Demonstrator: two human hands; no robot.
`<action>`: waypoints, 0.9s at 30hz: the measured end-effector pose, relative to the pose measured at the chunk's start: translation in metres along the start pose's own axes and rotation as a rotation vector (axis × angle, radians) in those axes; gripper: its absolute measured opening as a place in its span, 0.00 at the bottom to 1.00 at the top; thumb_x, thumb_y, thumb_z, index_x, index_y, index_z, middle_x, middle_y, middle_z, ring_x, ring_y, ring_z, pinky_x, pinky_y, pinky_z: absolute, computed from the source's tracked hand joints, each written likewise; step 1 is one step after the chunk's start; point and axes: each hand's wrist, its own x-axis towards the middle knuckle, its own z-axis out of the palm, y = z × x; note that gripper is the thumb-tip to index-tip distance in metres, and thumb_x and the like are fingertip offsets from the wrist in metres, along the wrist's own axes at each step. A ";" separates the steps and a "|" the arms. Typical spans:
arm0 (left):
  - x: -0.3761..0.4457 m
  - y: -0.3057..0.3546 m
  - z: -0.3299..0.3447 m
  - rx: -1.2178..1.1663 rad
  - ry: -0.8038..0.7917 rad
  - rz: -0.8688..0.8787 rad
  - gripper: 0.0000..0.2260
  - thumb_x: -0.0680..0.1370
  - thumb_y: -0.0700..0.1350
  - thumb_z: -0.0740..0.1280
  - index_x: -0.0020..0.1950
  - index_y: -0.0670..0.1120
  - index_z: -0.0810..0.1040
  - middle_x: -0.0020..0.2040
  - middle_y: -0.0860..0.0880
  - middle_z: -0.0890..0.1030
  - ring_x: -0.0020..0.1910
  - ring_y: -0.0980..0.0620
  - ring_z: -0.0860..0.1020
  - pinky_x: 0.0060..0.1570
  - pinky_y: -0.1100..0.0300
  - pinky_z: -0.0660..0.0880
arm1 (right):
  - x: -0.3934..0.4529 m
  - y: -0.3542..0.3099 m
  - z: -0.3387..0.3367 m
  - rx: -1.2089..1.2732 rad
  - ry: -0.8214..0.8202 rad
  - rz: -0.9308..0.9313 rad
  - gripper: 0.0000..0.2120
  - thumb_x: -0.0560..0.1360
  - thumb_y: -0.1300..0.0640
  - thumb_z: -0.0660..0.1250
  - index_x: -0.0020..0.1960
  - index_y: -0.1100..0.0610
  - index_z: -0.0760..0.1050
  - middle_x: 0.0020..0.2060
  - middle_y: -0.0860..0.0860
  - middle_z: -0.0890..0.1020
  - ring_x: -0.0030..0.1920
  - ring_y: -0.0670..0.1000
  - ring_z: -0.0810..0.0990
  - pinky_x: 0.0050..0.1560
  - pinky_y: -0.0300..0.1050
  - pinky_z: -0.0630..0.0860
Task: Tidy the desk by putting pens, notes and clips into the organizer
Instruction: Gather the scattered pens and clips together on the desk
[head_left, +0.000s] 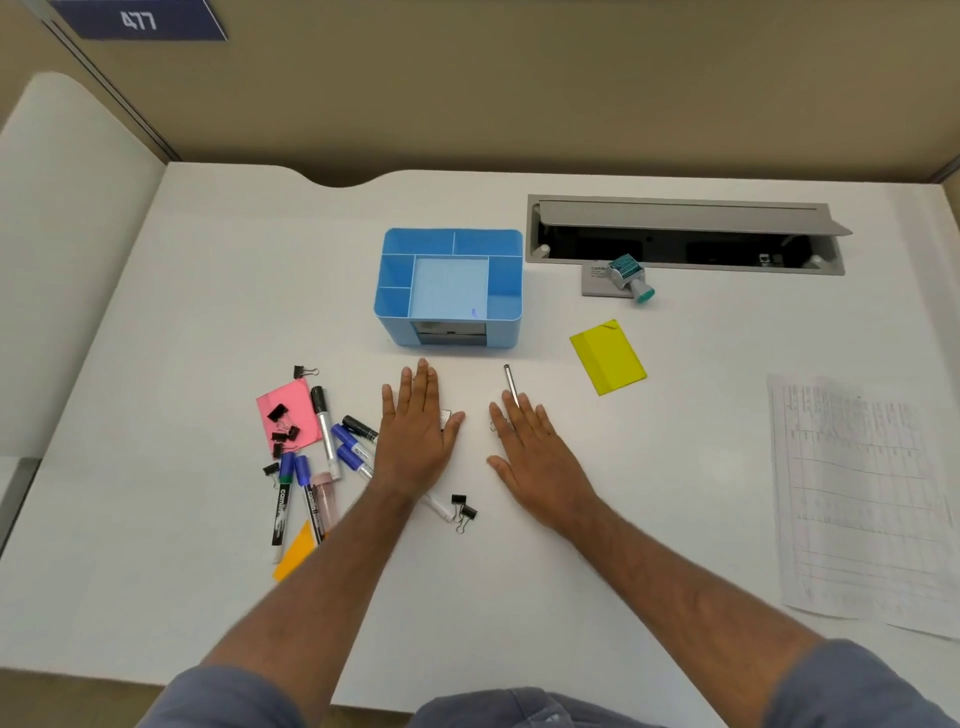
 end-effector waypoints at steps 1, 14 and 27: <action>-0.001 -0.003 -0.001 0.000 0.001 -0.008 0.34 0.85 0.61 0.48 0.83 0.42 0.41 0.84 0.45 0.42 0.83 0.46 0.41 0.81 0.45 0.40 | -0.001 -0.003 0.001 -0.006 0.003 -0.025 0.33 0.87 0.44 0.53 0.85 0.59 0.49 0.84 0.60 0.48 0.84 0.60 0.46 0.83 0.58 0.48; -0.002 -0.062 -0.023 0.068 -0.057 -0.156 0.29 0.87 0.54 0.46 0.83 0.41 0.42 0.84 0.43 0.42 0.83 0.44 0.40 0.80 0.42 0.40 | 0.038 -0.069 0.009 0.018 -0.067 -0.223 0.32 0.84 0.61 0.52 0.85 0.59 0.44 0.84 0.60 0.44 0.84 0.61 0.43 0.82 0.57 0.37; -0.004 -0.018 -0.036 -0.111 0.137 -0.067 0.27 0.87 0.48 0.50 0.83 0.40 0.48 0.84 0.44 0.48 0.83 0.44 0.42 0.81 0.45 0.41 | 0.033 -0.031 -0.036 0.275 0.073 -0.075 0.34 0.79 0.67 0.58 0.83 0.62 0.54 0.84 0.59 0.51 0.84 0.57 0.46 0.81 0.45 0.35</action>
